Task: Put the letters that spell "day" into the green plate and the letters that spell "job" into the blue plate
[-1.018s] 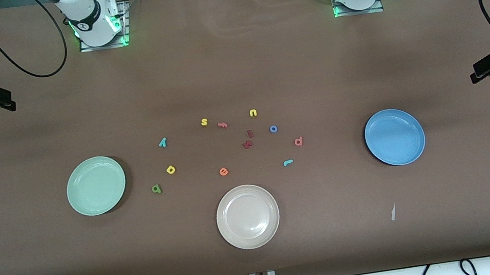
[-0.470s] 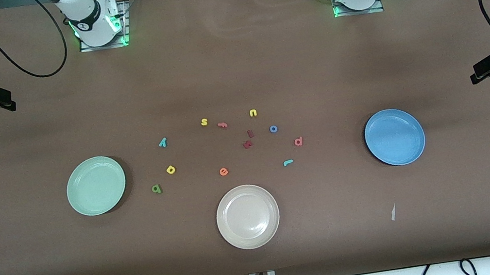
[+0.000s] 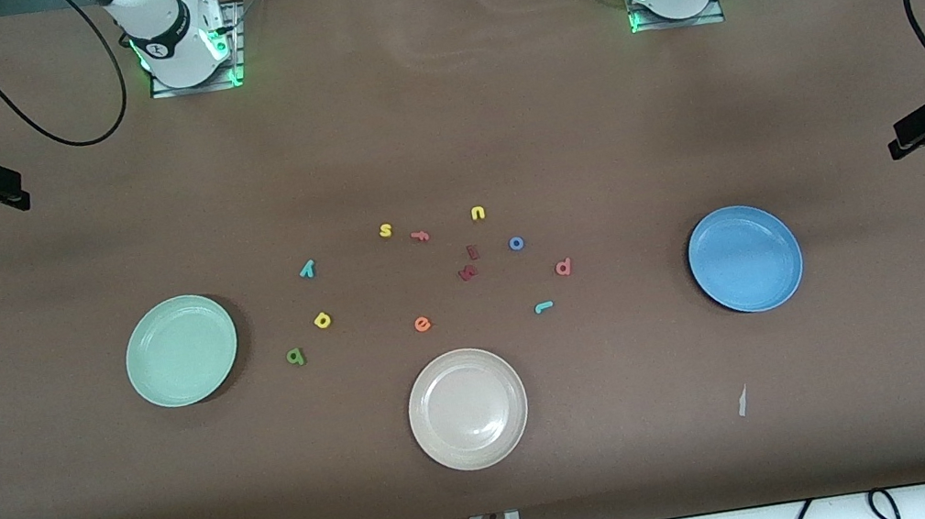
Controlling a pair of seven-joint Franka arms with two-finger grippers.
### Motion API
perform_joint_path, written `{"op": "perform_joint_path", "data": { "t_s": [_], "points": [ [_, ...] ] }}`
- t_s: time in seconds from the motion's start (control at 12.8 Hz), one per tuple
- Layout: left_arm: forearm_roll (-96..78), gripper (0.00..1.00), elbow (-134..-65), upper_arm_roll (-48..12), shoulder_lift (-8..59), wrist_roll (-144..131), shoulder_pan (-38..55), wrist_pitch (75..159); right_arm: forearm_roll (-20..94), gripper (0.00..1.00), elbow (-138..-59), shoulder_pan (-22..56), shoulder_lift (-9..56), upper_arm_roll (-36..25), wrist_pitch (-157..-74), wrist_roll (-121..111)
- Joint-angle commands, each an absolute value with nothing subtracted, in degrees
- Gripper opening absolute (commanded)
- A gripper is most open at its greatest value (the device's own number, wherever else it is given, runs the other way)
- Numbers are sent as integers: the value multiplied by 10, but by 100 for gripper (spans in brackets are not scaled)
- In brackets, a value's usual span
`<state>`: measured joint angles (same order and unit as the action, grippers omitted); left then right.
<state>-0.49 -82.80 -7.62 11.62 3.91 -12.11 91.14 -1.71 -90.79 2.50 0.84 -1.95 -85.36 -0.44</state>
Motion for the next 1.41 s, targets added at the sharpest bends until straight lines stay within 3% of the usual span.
{"op": "perform_joint_path", "data": {
  "t_s": [0.0, 0.94, 1.33],
  "points": [
    [-17, 100, -824, -76, 114, 52, -125, 913, -5, 100, -910, 25, 13, -23, -865, -2],
    [-17, 100, -824, -75, 114, 52, -123, 914, 18, 100, -915, 19, 33, -33, -876, 11],
    [-16, 100, -824, -75, 114, 52, -123, 913, 34, 100, -1029, 22, 3, -24, -994, 46]
  ]
}}
